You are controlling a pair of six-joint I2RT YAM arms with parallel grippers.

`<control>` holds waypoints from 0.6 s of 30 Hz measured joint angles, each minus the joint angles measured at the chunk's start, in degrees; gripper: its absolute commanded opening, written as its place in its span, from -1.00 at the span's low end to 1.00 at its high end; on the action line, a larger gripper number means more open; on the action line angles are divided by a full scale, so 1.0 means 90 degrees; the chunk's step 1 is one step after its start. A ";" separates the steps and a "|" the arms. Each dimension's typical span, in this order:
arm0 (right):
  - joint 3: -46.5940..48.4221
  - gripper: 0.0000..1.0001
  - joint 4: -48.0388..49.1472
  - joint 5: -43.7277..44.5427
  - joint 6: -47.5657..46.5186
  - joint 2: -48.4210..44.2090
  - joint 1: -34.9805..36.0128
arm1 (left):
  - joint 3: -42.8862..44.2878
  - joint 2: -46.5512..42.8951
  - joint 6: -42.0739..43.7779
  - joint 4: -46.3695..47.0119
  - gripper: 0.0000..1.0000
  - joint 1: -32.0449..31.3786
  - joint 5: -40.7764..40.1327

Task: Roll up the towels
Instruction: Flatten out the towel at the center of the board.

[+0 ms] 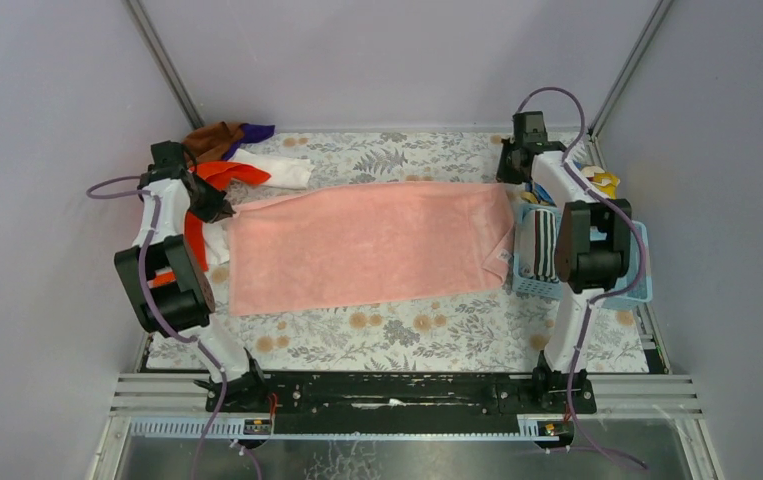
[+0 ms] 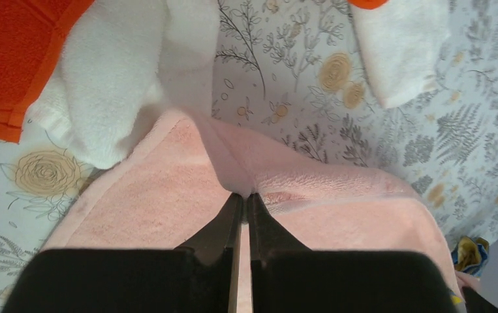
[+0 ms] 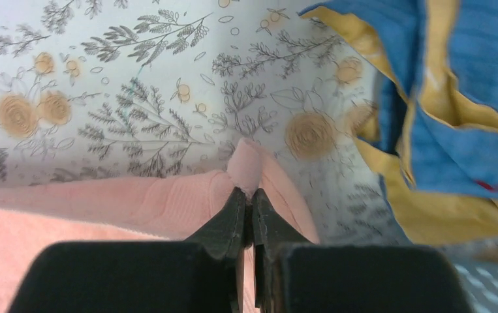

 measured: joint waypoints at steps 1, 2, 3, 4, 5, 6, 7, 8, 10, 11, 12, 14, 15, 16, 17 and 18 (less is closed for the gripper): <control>0.0121 -1.00 0.0061 -0.0044 0.0032 0.0238 -0.0002 | 0.0007 0.0117 0.0000 0.0022 -1.00 -0.0010 -0.0017; 0.0272 -1.00 0.0085 -0.0095 0.0066 0.0486 -0.0002 | 0.0019 0.0240 0.0002 0.0046 -1.00 -0.0019 -0.0032; 0.0435 -1.00 0.0102 -0.0138 0.0097 0.0712 -0.0005 | 0.0039 0.0347 0.0005 0.0056 -1.00 -0.0024 -0.0039; 0.0593 -1.00 0.0109 -0.0168 0.0119 0.0906 -0.0007 | 0.0075 0.0444 0.0007 0.0058 -1.00 -0.0046 -0.0039; 0.0733 -1.00 0.0109 -0.0197 0.0131 0.1049 -0.0007 | 0.0114 0.0527 0.0012 0.0068 -1.00 -0.0051 -0.0039; 0.0831 -0.94 0.0102 -0.0226 0.0141 0.1134 -0.0007 | 0.0136 0.0580 0.0015 0.0085 -1.00 -0.0051 -0.0039; 0.0925 -0.82 0.0092 -0.0253 0.0153 0.1202 -0.0007 | 0.0165 0.0627 0.0019 0.0095 -1.00 -0.0051 -0.0039; 0.0986 -0.60 0.0095 -0.0262 0.0155 0.1222 -0.0010 | 0.0182 0.0656 0.0022 0.0104 -1.00 -0.0051 -0.0039; 0.1027 -0.30 0.0109 -0.0313 0.0202 0.1200 -0.0010 | 0.0192 0.0663 0.0024 0.0119 -1.00 -0.0051 -0.0066; 0.1025 -0.21 0.0114 -0.0359 0.0233 0.1178 -0.0010 | 0.0192 0.0656 0.0024 0.0131 -1.00 -0.0051 -0.0080; 0.1020 -0.13 0.0109 -0.0415 0.0260 0.1158 -0.0012 | 0.0192 0.0656 0.0027 0.0148 -1.00 -0.0051 -0.0085; 0.0940 -0.01 0.0112 -0.0542 0.0289 0.1100 -0.0015 | 0.0192 0.0651 0.0051 0.0168 -1.00 -0.0051 -0.0107; 0.0850 0.04 0.0104 -0.0634 0.0287 0.1047 -0.0015 | 0.0192 0.0651 0.0066 0.0172 -1.00 -0.0051 -0.0114; 0.0651 0.09 0.0151 -0.0743 0.0296 0.0935 -0.0015 | 0.0192 0.0641 0.0090 0.0180 -1.00 -0.0051 -0.0121; 0.0389 0.13 0.0172 -0.0862 0.0318 0.0784 -0.0012 | 0.0192 0.0634 0.0114 0.0187 -1.00 -0.0053 -0.0121; 0.0041 0.16 0.0219 -0.0986 0.0342 0.0578 -0.0012 | 0.0189 0.0627 0.0129 0.0197 -1.00 -0.0056 -0.0124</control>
